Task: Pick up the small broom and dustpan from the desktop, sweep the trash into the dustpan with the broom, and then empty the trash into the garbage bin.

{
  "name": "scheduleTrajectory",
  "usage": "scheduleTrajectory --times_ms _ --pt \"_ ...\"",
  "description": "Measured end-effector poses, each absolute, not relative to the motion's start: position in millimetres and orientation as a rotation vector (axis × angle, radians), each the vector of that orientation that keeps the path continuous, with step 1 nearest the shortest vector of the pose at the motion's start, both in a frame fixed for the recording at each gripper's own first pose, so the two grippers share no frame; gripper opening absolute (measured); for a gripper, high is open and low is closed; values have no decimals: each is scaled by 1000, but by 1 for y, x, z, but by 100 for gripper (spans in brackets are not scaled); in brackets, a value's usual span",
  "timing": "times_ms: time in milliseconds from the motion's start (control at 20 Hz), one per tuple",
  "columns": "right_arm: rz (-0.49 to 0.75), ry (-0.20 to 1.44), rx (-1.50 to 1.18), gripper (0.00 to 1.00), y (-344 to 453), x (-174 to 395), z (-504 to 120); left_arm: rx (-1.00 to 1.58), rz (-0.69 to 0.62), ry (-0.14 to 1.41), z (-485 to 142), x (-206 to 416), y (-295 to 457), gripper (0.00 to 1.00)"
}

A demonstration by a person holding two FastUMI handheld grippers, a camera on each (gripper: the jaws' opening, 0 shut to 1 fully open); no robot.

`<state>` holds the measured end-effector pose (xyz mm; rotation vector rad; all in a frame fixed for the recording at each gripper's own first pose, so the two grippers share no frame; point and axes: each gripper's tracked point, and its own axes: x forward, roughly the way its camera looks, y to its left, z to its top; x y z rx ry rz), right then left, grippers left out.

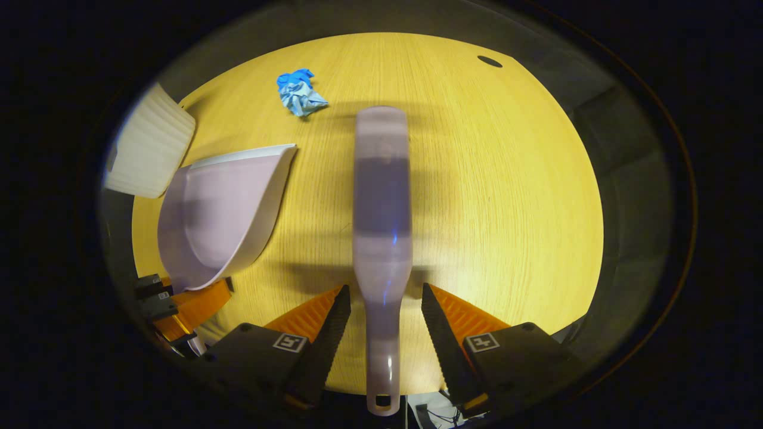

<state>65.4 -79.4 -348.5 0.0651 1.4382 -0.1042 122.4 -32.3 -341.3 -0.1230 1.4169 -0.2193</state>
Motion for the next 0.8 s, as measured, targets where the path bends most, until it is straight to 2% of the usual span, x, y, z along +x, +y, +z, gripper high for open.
scheduleTrajectory --times_ms 50,100,150,200,250,300,400,450,650,800 --pt "-93 1442 46 67 -83 68 -352 -127 -221 1415 -342 122 -32 30" --pt "-83 1448 51 71 -82 69 -349 -132 -223 1413 -341 122 -32 29" --pt "-63 1453 64 60 -78 73 -351 -136 -223 1411 -341 121 -32 30" --pt "-43 1462 86 63 -74 75 -353 -137 -224 1409 -341 121 -32 30" --pt "-41 1476 91 43 -74 77 -355 -133 -228 1410 -340 120 -31 30" --pt "-20 1481 88 33 -72 80 -353 -124 -239 1412 -340 120 -31 30" --pt "35 1499 35 32 -75 83 -353 -130 -257 1402 -341 121 -31 29" --pt "52 1496 4 28 -77 86 -353 -140 -262 1387 -341 121 -31 30" --pt "100 1477 -15 28 -78 101 -348 -107 -281 1395 -339 115 -20 29" --pt "121 1433 -79 28 -92 144 -337 26 -311 1429 -338 117 -1 31"
